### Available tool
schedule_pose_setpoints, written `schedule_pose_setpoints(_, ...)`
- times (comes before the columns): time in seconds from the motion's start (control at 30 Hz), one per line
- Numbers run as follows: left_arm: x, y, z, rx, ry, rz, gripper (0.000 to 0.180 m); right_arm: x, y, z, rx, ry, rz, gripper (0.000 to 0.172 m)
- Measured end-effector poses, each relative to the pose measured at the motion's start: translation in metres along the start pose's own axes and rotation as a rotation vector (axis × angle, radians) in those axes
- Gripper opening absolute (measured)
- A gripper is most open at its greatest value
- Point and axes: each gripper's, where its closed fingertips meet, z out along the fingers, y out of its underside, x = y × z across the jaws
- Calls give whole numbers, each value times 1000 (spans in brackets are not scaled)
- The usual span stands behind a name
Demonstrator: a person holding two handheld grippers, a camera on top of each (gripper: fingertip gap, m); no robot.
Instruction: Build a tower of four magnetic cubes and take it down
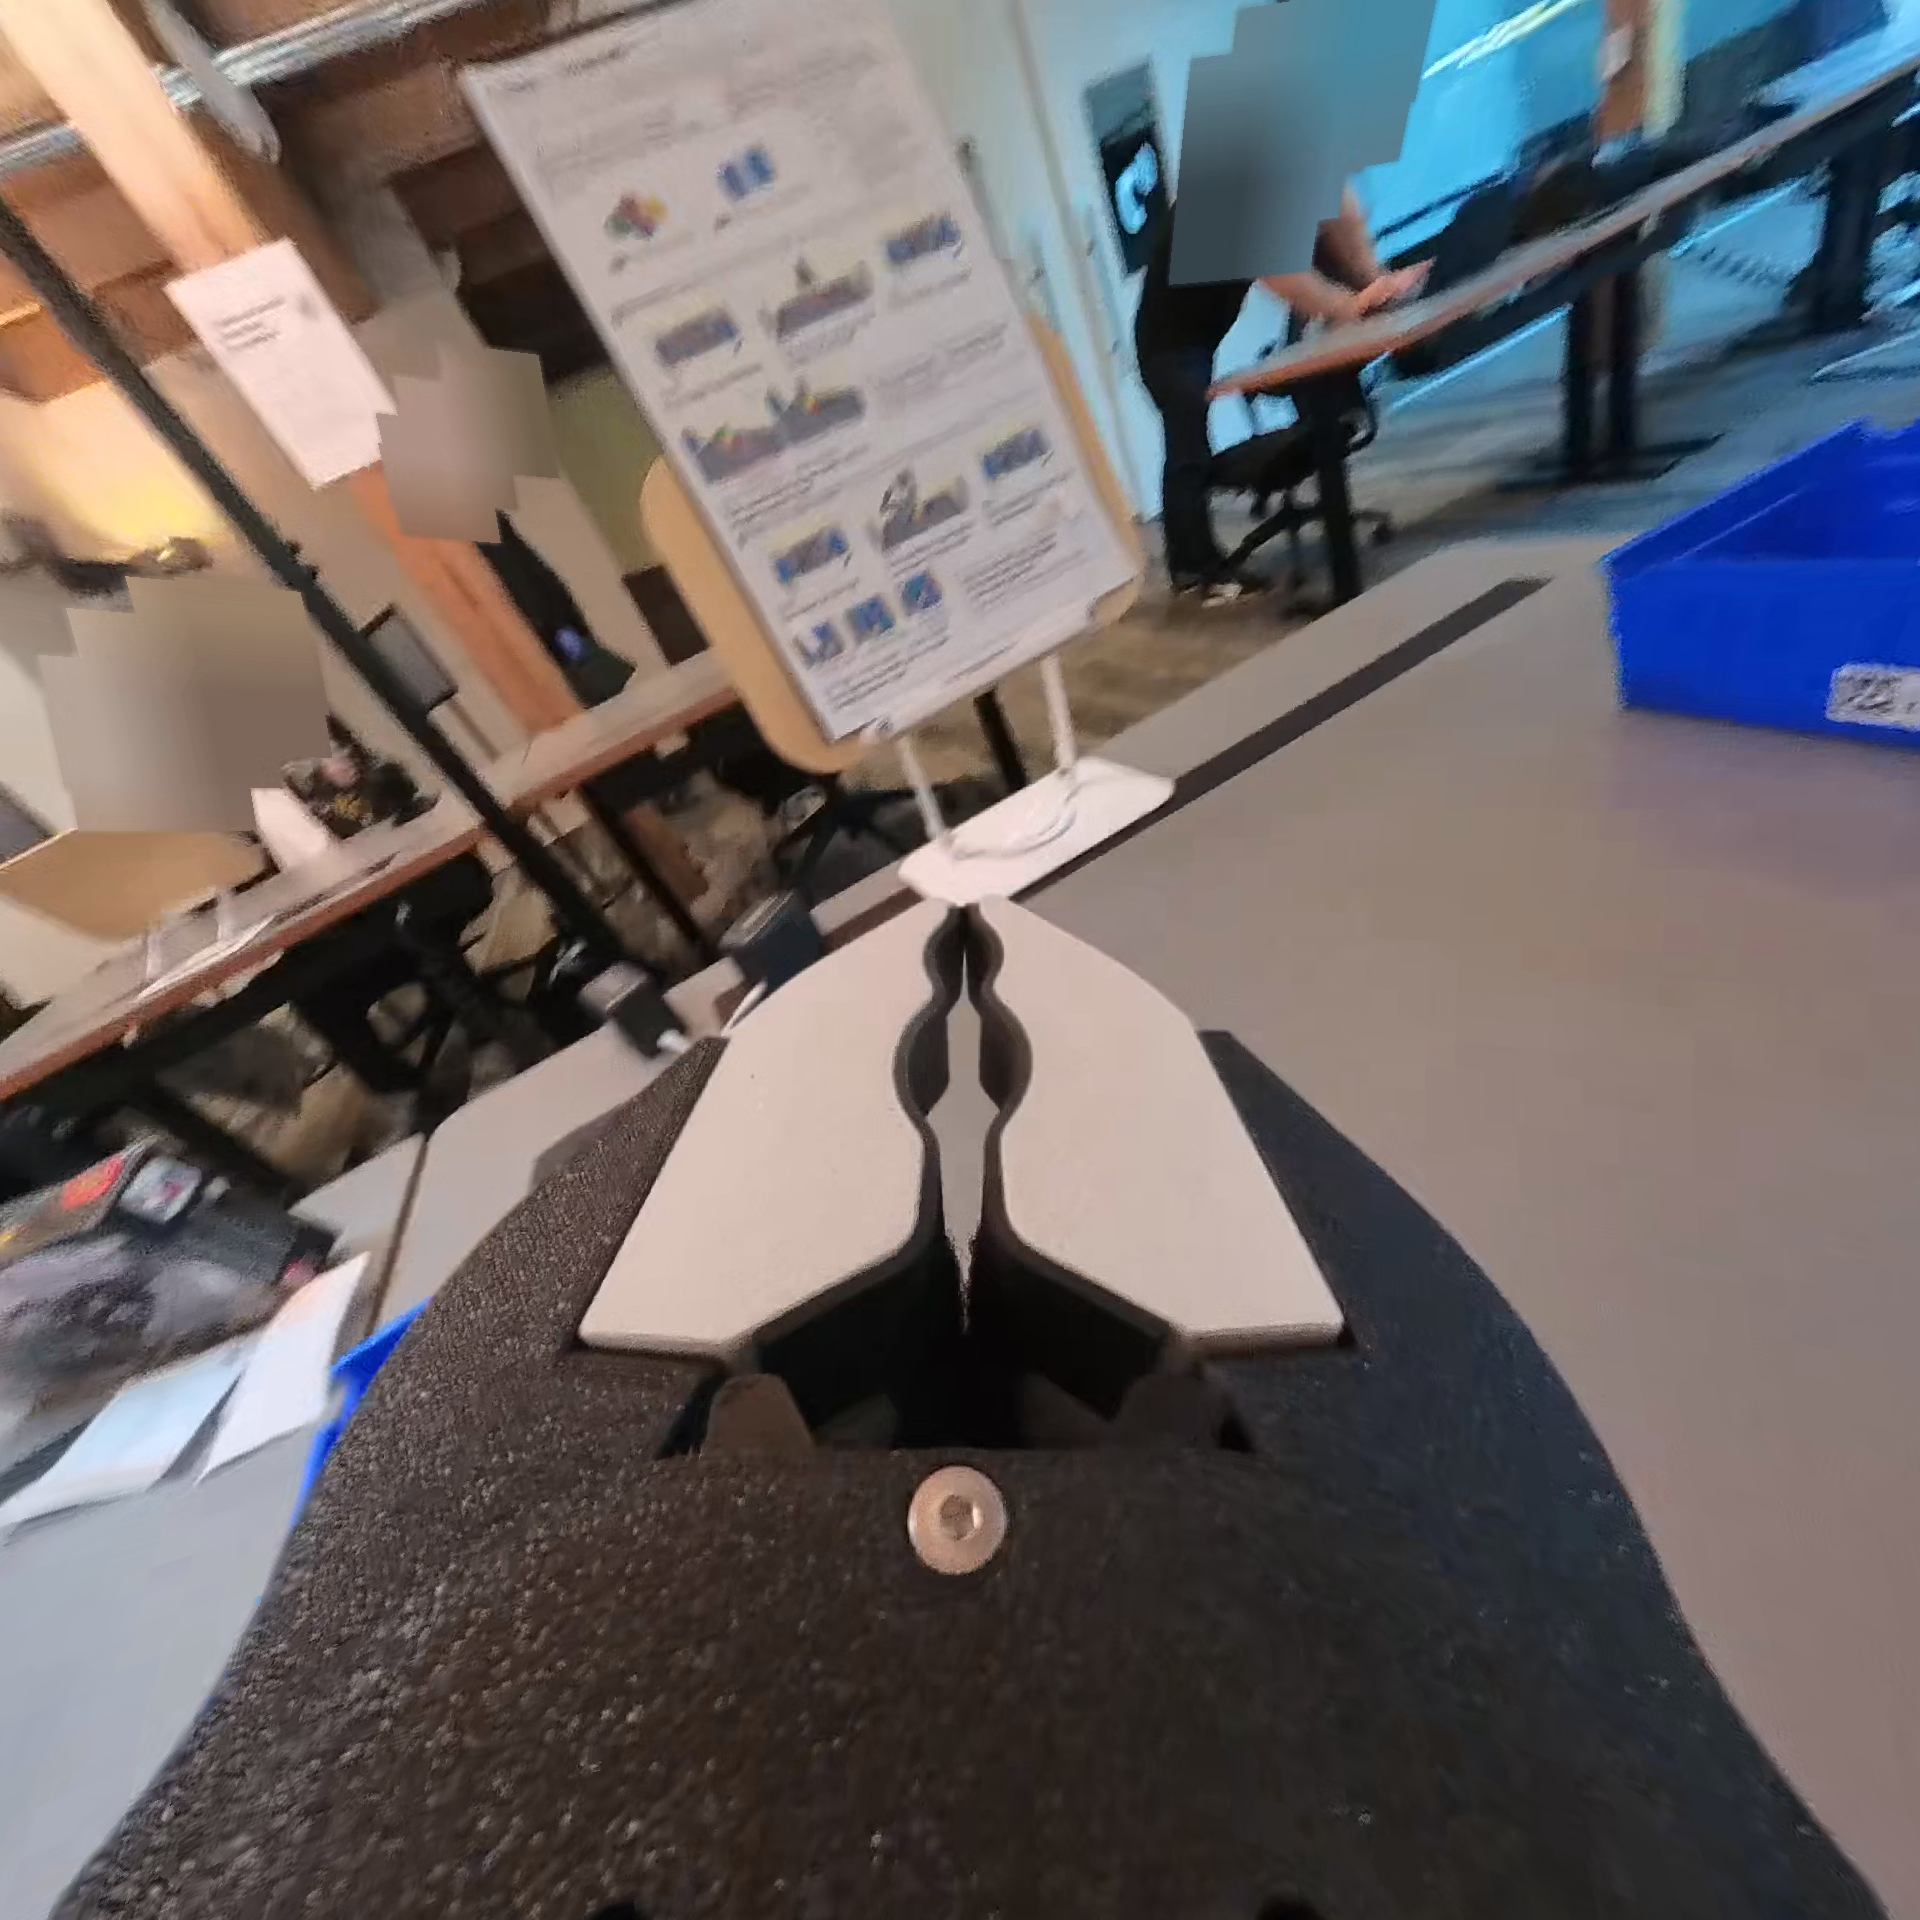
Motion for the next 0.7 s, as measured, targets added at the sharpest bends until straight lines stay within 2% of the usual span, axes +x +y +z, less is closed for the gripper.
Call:
schedule_pose_setpoints(0.03,-9,7,-4,-25,-32,-2,0,1,1,0,-9,13,-15,0)
schedule_pose_setpoints(0.23,-42,37,-24,-99,-110,-78,0,-1,18,4,-123,14,-58,0)
schedule_pose_setpoints(0.27,-47,37,-26,-86,-134,-88,2,-1,22,5,-138,8,-57,5)
schedule_pose_setpoints(0.3,-53,34,-28,-59,-175,-95,22,0,27,7,-154,10,-50,45)
schedule_pose_setpoints(0.37,-65,36,-27,-71,-263,-102,125,6,46,11,-257,44,11,120)
schedule_pose_setpoints(0.4,-68,47,-27,-149,-288,-113,140,8,58,12,-324,55,36,139)
schedule_pose_setpoints(0.43,-68,59,-26,-224,-289,-116,143,9,69,12,-380,58,50,147)
schedule_pose_setpoints(0.5,-57,84,-18,-355,-218,-129,135,7,91,11,-487,47,91,146)
schedule_pose_setpoints(0.63,-37,140,2,-618,-96,-185,117,-5,136,6,-737,0,157,139)
schedule_pose_setpoints(0.7,-31,163,7,-735,-76,-182,109,-12,147,5,-804,-23,171,131)
